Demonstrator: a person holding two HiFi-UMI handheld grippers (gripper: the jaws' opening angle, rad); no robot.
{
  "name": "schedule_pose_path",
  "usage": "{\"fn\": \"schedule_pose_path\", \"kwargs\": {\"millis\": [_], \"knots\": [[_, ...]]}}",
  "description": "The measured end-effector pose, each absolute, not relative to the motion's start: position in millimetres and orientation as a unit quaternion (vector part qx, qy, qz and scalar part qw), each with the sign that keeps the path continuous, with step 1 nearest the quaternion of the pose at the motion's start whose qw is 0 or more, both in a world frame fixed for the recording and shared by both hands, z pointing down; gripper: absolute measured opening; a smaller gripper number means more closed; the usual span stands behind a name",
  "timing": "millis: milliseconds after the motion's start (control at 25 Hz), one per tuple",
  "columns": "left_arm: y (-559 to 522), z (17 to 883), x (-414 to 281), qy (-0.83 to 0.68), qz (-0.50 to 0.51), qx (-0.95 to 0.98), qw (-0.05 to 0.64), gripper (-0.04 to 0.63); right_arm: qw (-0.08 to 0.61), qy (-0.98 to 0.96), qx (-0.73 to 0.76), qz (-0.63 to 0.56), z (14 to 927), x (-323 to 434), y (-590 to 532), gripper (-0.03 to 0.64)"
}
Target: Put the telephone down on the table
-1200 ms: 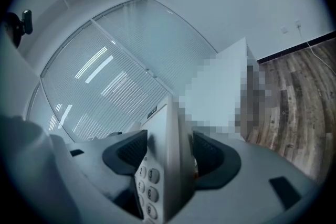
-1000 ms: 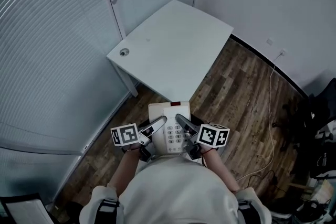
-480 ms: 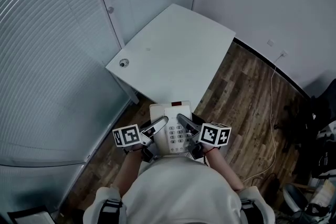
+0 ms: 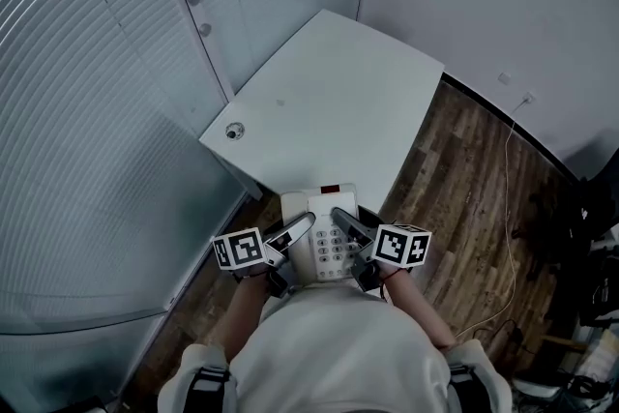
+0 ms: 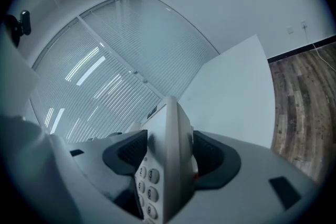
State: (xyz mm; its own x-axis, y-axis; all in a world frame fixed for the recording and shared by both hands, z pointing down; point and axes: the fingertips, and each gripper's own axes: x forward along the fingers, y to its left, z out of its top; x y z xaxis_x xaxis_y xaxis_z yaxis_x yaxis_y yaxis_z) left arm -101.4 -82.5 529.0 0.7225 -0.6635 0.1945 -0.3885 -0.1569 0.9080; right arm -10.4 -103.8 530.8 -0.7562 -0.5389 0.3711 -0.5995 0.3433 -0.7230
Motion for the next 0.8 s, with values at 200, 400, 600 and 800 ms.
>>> {"fn": "schedule_pose_path", "kwargs": {"millis": [200,400,600,800], "knots": [[-107.0,532.5,-116.9,-0.348,-0.126,0.750,0.548,0.414,0.033,-0.818,0.349,0.456,533.0,-26.2,-128.1,0.282],[-128.9,536.3,-130.8,-0.342,-0.125,0.752,0.550,0.414,0.032,-0.816,0.355,0.455,536.8,-39.4,-149.3,0.282],[-143.2,539.0,-135.2,-0.337,-0.114,0.756,0.550,0.414,0.023,-0.812,0.362,0.458,540.6,-43.3,-161.7,0.282],[-158.6,538.1,-133.7,-0.327,-0.107,0.760,0.551,0.414,0.016,-0.807,0.374,0.457,539.1,-41.2,-174.4,0.281]]}}
